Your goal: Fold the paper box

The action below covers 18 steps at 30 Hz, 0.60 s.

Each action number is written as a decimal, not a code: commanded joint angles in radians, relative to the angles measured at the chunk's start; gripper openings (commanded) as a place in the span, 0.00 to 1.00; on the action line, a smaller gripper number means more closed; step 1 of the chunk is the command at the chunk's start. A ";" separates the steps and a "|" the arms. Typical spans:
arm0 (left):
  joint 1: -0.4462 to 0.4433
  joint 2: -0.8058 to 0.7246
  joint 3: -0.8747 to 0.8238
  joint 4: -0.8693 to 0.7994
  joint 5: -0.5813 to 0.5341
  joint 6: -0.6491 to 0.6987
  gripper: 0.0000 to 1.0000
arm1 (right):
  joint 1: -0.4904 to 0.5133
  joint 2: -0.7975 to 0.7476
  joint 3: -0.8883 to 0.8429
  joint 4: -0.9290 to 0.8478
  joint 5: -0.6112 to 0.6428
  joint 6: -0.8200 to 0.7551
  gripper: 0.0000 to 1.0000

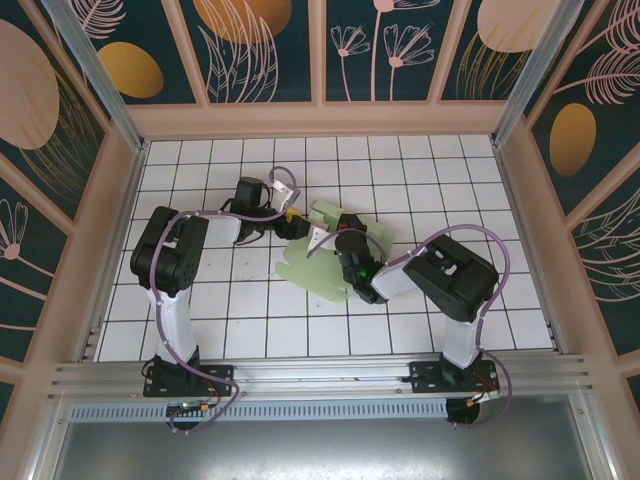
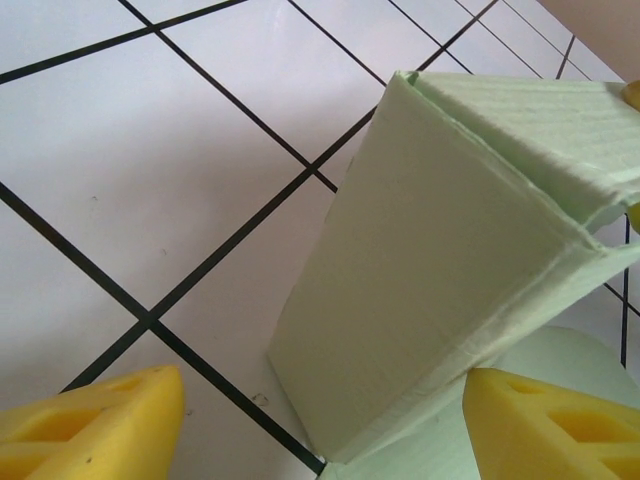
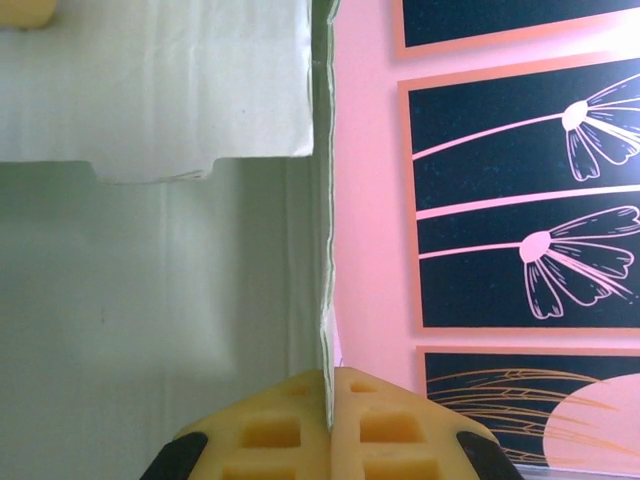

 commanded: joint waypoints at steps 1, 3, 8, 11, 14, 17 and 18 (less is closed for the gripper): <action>-0.004 0.015 0.000 0.022 -0.013 0.008 0.73 | 0.015 -0.026 0.022 -0.081 -0.045 0.068 0.00; -0.004 0.014 -0.005 0.034 -0.018 0.003 0.73 | 0.018 -0.033 0.030 -0.112 -0.053 0.084 0.00; -0.006 0.013 -0.016 0.078 -0.014 -0.032 0.68 | 0.027 -0.022 0.040 -0.127 -0.049 0.083 0.00; -0.012 0.012 -0.025 0.097 -0.016 -0.041 0.65 | 0.029 -0.010 0.049 -0.127 -0.042 0.079 0.00; -0.015 0.005 -0.048 0.129 -0.031 -0.049 0.63 | 0.031 0.001 0.060 -0.125 -0.030 0.076 0.00; -0.018 -0.018 -0.108 0.222 -0.067 -0.069 0.59 | 0.032 0.007 0.065 -0.121 -0.027 0.075 0.00; -0.019 -0.026 -0.131 0.255 -0.076 -0.073 0.59 | 0.035 0.007 0.066 -0.122 -0.026 0.077 0.00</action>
